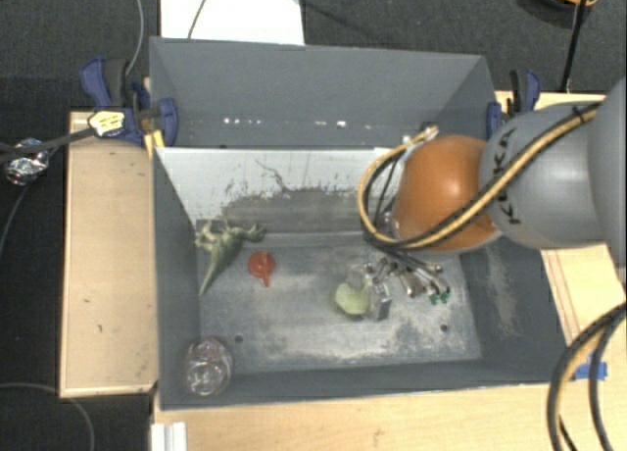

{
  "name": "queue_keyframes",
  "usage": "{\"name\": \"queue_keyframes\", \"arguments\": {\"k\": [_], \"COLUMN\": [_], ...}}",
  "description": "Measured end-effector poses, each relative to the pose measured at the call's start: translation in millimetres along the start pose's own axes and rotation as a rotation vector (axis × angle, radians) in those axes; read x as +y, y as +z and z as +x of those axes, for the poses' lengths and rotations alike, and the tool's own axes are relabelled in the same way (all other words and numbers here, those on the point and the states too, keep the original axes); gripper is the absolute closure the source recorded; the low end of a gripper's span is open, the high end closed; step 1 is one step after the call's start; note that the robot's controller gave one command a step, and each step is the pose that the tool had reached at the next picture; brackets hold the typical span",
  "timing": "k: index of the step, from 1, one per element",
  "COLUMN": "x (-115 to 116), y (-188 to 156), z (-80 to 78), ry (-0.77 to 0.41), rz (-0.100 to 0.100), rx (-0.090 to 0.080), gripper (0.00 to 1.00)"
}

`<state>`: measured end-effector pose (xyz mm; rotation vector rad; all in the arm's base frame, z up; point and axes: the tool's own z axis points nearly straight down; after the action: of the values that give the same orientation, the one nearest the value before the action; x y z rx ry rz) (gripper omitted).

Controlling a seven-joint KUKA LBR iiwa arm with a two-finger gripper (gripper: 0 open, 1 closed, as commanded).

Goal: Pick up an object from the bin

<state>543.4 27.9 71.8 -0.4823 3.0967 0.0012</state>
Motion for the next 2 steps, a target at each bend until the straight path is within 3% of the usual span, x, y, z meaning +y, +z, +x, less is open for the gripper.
{"name": "queue_keyframes", "arguments": {"k": [1,2], "x": [-16.5,-32.9], "y": [-3.5,-2.7], "z": [-25.0,-24.7], "ry": [0.043,0.048], "rz": [0.000,0.000], "rx": [-0.010,-0.015], "gripper": [1.00,1.00]}}
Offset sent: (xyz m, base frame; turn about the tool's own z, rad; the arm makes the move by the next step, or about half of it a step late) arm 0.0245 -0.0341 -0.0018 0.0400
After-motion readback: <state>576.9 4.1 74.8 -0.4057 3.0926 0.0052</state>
